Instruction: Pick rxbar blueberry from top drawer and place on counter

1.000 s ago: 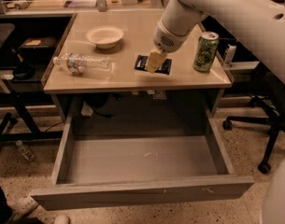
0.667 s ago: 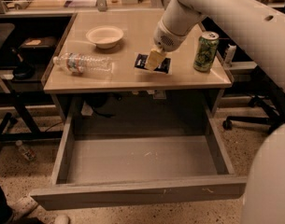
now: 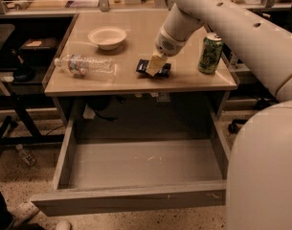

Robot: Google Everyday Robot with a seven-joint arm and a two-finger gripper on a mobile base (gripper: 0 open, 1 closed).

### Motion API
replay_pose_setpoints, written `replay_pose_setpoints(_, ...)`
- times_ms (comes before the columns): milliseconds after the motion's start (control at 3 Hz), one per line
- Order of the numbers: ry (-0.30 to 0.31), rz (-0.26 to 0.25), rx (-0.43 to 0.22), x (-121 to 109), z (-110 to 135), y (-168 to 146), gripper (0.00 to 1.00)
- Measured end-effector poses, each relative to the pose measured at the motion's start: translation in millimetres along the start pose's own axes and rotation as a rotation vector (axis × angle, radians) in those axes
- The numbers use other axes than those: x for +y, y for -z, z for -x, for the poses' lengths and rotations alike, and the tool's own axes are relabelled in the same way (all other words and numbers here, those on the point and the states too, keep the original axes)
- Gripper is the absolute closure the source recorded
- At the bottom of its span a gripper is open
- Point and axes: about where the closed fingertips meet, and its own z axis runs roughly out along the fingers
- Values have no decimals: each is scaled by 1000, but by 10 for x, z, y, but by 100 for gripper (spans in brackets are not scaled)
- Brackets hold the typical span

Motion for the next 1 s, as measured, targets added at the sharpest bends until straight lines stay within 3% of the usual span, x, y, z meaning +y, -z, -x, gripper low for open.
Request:
replay_pose_setpoints(333, -2, 7, -1, -19, 0, -50, 92)
replay_pose_setpoints(1000, -2, 7, -1, -18, 0, -51, 45)
